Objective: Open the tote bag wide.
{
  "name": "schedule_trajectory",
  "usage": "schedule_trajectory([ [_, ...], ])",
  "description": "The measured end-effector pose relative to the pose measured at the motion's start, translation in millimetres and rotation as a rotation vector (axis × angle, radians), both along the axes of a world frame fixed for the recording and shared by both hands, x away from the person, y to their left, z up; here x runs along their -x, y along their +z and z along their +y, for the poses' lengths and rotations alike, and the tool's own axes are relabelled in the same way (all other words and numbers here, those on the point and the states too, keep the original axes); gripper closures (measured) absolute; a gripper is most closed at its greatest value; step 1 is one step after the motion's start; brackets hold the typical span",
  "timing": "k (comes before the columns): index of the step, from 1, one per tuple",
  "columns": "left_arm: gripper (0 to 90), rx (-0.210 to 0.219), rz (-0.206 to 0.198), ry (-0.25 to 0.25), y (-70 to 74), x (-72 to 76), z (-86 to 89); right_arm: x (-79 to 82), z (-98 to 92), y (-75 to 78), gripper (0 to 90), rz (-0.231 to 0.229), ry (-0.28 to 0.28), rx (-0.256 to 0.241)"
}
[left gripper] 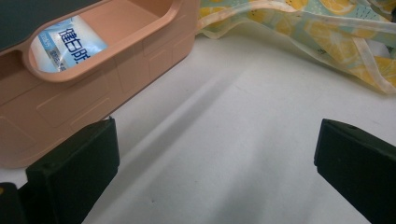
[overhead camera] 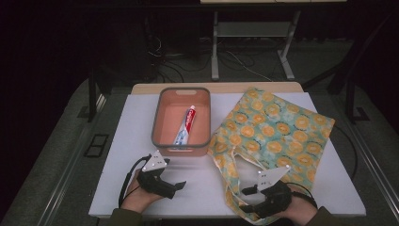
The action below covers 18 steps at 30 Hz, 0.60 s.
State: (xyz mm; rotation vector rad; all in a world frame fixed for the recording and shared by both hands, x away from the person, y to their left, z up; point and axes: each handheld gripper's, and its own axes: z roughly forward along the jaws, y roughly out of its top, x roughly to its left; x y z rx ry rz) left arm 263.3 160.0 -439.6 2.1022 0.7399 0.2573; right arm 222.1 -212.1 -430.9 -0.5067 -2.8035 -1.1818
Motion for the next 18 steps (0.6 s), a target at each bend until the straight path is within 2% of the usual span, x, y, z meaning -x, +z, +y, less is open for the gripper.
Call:
schedule_trajectory([
  [1,0.0,0.0,0.0,0.0,0.0,0.0,0.0,0.3,1.5,-2.1,50.1,-0.001,0.016,0.016],
  [3,0.0,0.0,0.001,0.0,-0.1,-0.3,0.1,0.7,3.1,-4.3,64.2,0.011,0.04,0.027],
  [5,0.0,0.0,0.001,-0.002,0.0,-0.2,-0.2,0.5,2.8,-1.3,76.2,0.001,0.033,0.022],
  [7,0.0,0.0,0.001,-0.002,-0.1,0.0,-0.2,-0.9,0.3,4.8,82.0,-0.021,0.024,-0.003],
  [10,0.0,-0.001,0.001,0.0,0.0,-0.1,-0.2,-5.0,-6.8,16.4,84.8,-0.054,-0.004,-0.042],
  [13,0.0,-0.002,0.002,0.0,-0.2,-0.3,-0.3,-14.6,-17.5,28.1,85.6,-0.087,-0.055,-0.074],
  [18,0.0,-0.001,0.004,0.002,-0.7,-0.7,-0.4,-46.0,-39.0,47.1,87.0,-0.152,-0.18,-0.102],
])
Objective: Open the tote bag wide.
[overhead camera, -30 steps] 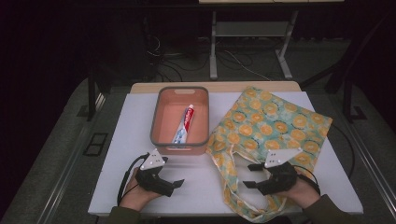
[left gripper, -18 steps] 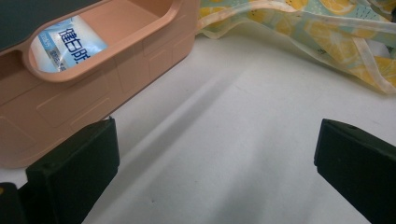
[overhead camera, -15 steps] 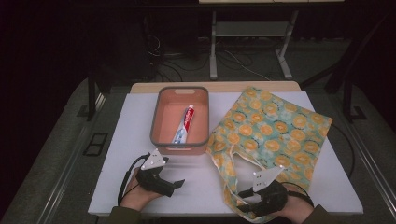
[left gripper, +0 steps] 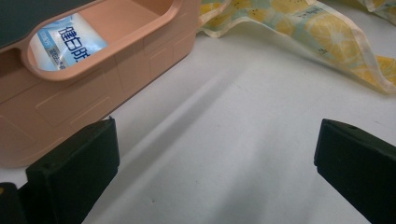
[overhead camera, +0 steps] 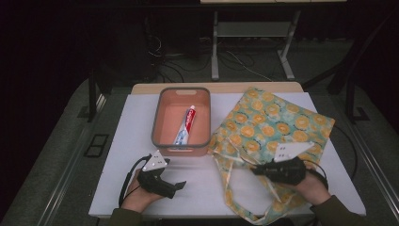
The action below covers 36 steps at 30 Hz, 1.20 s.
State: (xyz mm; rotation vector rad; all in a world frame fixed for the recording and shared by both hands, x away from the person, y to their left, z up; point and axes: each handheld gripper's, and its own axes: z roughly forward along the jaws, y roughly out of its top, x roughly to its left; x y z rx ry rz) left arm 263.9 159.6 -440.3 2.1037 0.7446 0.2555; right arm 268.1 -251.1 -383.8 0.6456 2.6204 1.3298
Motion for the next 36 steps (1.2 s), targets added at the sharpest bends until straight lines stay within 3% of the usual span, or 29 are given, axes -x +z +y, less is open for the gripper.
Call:
schedule_trajectory([
  [5,0.0,0.0,0.001,0.001,-0.2,-0.1,0.2,-34.7,-24.4,8.9,87.1,-0.039,-0.127,0.0],
  [6,0.0,0.0,0.001,0.001,-0.2,-0.1,0.2,-34.7,-24.4,8.9,87.1,-0.039,-0.127,0.0],
  [7,0.0,0.0,0.001,0.001,-0.2,-0.1,0.3,-48.1,-34.5,9.6,87.1,-0.051,-0.179,0.007],
  [12,0.0,-0.003,0.003,0.0,-0.6,-0.6,0.1,-80.7,-59.5,4.6,87.1,-0.048,-0.307,0.021],
  [14,0.0,-0.003,0.003,0.001,-0.7,-0.5,0.0,-87.1,-64.0,2.3,87.1,-0.044,-0.332,0.023],
  [16,0.0,-0.002,0.003,0.002,-0.6,-0.4,0.2,-104.9,-76.8,-6.7,87.1,-0.027,-0.401,0.041],
  [19,0.0,-0.001,0.004,0.003,-0.9,-0.5,0.5,-114.6,-84.9,-14.6,87.1,-0.008,-0.445,0.047],
  [22,0.0,-0.001,0.005,0.004,-1.3,-0.6,0.4,-128.5,-96.8,-35.0,87.0,0.041,-0.51,0.075],
  [28,0.0,-0.002,0.007,0.002,-1.5,-0.3,-0.3,-134.2,-104.9,-58.7,86.6,0.113,-0.536,0.116],
  [30,0.0,-0.003,0.008,0.001,-1.4,-0.1,-0.6,-134.7,-107.0,-64.1,84.2,0.132,-0.544,0.124],
  [31,0.0,-0.003,0.006,0.0,-1.3,0.0,-0.7,-134.7,-108.0,-65.3,80.2,0.14,-0.547,0.116],
  [32,0.0,-0.003,0.006,0.0,-1.2,0.0,-0.7,-133.6,-108.7,-63.4,69.6,0.139,-0.555,0.098],
  [33,0.0,-0.002,0.006,0.0,-1.2,0.0,-0.6,-133.6,-108.7,-63.4,69.6,0.139,-0.555,0.098],
  [34,0.0,-0.001,0.006,0.001,-1.1,0.0,-0.6,-132.4,-108.8,-60.0,62.8,0.133,-0.557,0.083],
  [35,0.0,-0.001,0.005,0.002,-1.2,-0.1,-0.5,-129.2,-108.8,-49.2,51.4,0.114,-0.567,0.037],
  [36,0.0,-0.001,0.006,0.002,-1.1,-0.1,-0.4,-127.0,-108.5,-42.7,46.4,0.111,-0.559,0.011],
])
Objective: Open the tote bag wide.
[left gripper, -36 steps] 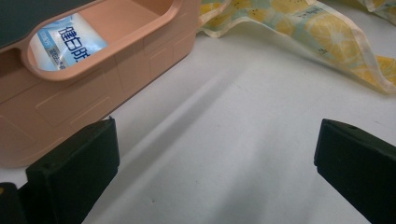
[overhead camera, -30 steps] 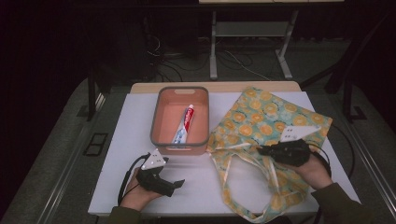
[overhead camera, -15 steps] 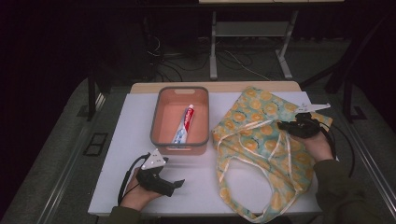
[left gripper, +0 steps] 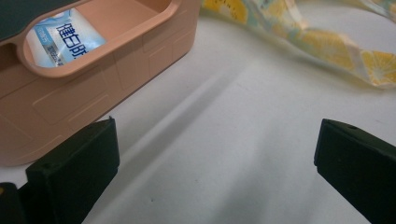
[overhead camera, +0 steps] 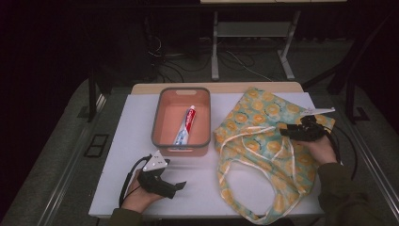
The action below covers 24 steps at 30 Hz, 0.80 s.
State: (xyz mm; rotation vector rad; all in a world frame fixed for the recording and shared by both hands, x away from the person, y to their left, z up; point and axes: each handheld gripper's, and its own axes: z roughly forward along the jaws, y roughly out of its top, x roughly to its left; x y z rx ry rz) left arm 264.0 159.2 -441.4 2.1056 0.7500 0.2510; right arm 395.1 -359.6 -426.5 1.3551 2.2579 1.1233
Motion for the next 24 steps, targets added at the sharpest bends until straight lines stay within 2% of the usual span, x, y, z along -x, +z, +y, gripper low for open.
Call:
schedule_trajectory([
  [1,0.0,0.001,0.0,-0.001,-0.1,0.0,0.0,2.7,1.2,6.4,42.9,-0.005,0.01,-0.017],
  [3,0.0,0.0,0.0,-0.001,0.0,0.0,0.0,10.3,4.2,18.2,39.9,-0.032,0.028,-0.018],
  [4,0.0,0.0,-0.001,-0.002,0.2,0.0,0.0,10.3,4.2,18.2,39.9,-0.032,0.028,-0.018],
  [5,0.0,0.001,-0.001,-0.003,0.3,0.1,0.0,17.9,7.2,28.1,38.4,-0.043,0.048,-0.019],
  [7,0.0,0.001,-0.001,-0.003,0.4,0.2,0.1,26.0,9.5,37.5,38.1,-0.066,0.056,-0.007],
  [8,0.0,0.002,-0.001,-0.003,0.5,0.3,0.1,26.0,9.5,37.5,38.1,-0.066,0.056,-0.007],
  [9,0.0,0.003,-0.001,-0.003,0.4,0.3,0.1,34.7,12.9,45.9,38.4,-0.075,0.087,-0.031],
  [10,0.0,0.001,-0.001,-0.003,0.4,0.1,0.1,34.7,12.9,45.9,38.4,-0.075,0.087,-0.031],
  [11,0.0,0.001,0.0,-0.002,0.3,0.0,0.1,39.5,15.9,48.8,38.8,-0.077,0.11,-0.04],
  [12,0.0,0.002,-0.001,-0.002,0.3,0.0,0.1,49.8,24.9,51.7,41.0,-0.071,0.163,-0.036],
  [13,0.0,0.002,-0.001,-0.003,0.4,-0.1,0.2,49.8,24.9,51.7,41.0,-0.071,0.163,-0.036],
  [14,0.0,0.002,0.0,-0.002,0.3,0.0,0.2,55.4,29.8,51.9,43.5,-0.076,0.189,-0.032],
  [15,0.0,0.001,0.0,-0.002,0.3,0.0,0.2,60.6,34.3,51.2,47.4,-0.072,0.215,-0.034],
  [16,0.0,0.001,0.0,-0.002,0.4,0.1,0.1,70.5,43.7,47.5,55.2,-0.058,0.264,-0.033],
  [18,0.0,0.002,-0.001,-0.003,0.5,0.4,-0.1,75.1,48.5,45.0,58.4,-0.048,0.284,-0.034],
  [19,0.0,0.002,-0.002,-0.004,0.6,0.5,-0.2,83.8,58.8,39.0,65.1,-0.042,0.319,-0.012],
  [21,0.0,0.001,0.0,-0.003,0.5,0.6,-0.3,87.7,63.9,35.7,66.9,-0.037,0.336,-0.002],
  [23,0.0,0.001,0.0,-0.003,0.4,0.6,-0.5,95.7,78.7,24.7,68.2,-0.026,0.389,0.052],
  [24,0.0,0.0,0.001,-0.004,0.4,0.6,-0.5,95.7,78.7,24.7,68.2,-0.026,0.389,0.052],
])
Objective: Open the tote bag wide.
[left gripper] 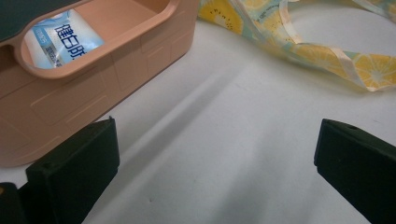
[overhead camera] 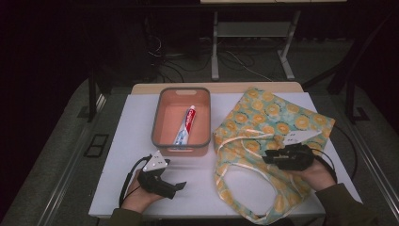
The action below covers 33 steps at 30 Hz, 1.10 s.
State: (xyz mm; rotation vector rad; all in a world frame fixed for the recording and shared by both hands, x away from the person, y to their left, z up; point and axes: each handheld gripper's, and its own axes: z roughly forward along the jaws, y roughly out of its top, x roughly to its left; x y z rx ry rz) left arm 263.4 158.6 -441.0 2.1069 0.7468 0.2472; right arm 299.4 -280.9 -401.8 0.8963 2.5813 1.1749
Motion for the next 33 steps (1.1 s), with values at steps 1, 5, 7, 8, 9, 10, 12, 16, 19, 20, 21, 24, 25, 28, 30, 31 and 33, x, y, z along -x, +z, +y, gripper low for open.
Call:
schedule_trajectory([
  [1,0.0,0.0,-0.001,-0.001,0.0,0.0,-0.1,1.2,4.4,-3.7,68.2,0.002,0.011,0.029],
  [5,0.0,-0.001,-0.001,-0.002,0.1,0.2,-0.2,-2.0,14.2,-23.4,65.9,0.014,0.019,0.135],
  [7,0.0,0.0,0.0,-0.002,0.0,0.1,-0.3,-3.6,14.4,-30.3,64.7,0.013,0.017,0.165],
  [8,0.0,-0.002,0.0,-0.004,0.0,0.1,-0.5,-4.5,14.5,-33.0,62.9,0.005,0.011,0.185],
  [9,0.0,-0.002,0.0,-0.004,0.0,0.1,-0.5,-5.5,14.4,-34.9,61.3,-0.004,0.002,0.202],
  [10,0.0,-0.002,0.0,-0.006,-0.1,0.2,-0.6,-7.0,13.9,-36.5,60.5,-0.001,-0.001,0.206],
  [12,0.0,-0.002,0.0,-0.007,-0.1,0.4,-0.7,-8.8,13.1,-39.9,57.9,0.002,0.004,0.208],
  [16,0.0,-0.002,0.002,-0.008,-0.3,0.2,-0.9,-10.9,9.4,-41.0,66.9,0.009,0.009,0.185],
  [19,0.0,-0.005,0.002,-0.01,-0.4,0.4,-1.2,-13.8,6.2,-41.6,80.9,0.013,0.003,0.174],
  [20,0.0,-0.005,0.001,-0.011,-0.3,0.4,-1.3,-14.8,5.3,-41.8,84.0,0.011,-0.001,0.174],
  [21,0.0,-0.005,0.001,-0.011,-0.2,0.4,-1.3,-16.4,3.7,-42.2,88.1,0.023,-0.004,0.161],
  [24,0.0,-0.004,0.002,-0.01,-0.2,0.3,-1.0,-15.9,4.2,-41.6,89.1,0.042,-0.002,0.149],
  [25,0.0,-0.002,0.002,-0.009,-0.2,0.3,-1.1,-14.9,5.2,-41.4,89.2,0.058,0.004,0.139],
  [28,0.0,-0.002,0.001,-0.01,0.0,0.3,-0.8,-10.8,9.3,-40.2,89.2,0.078,0.031,0.125],
  [30,0.0,-0.002,0.001,-0.01,0.0,0.3,-0.6,-1.2,18.4,-37.7,89.3,0.109,0.088,0.082],
  [31,0.0,-0.002,0.001,-0.01,0.1,0.4,-0.6,1.9,21.8,-37.2,89.3,0.112,0.103,0.073],
  [33,0.0,-0.002,0.001,-0.011,0.1,0.4,-0.6,4.3,25.0,-36.5,89.3,0.109,0.114,0.073],
])
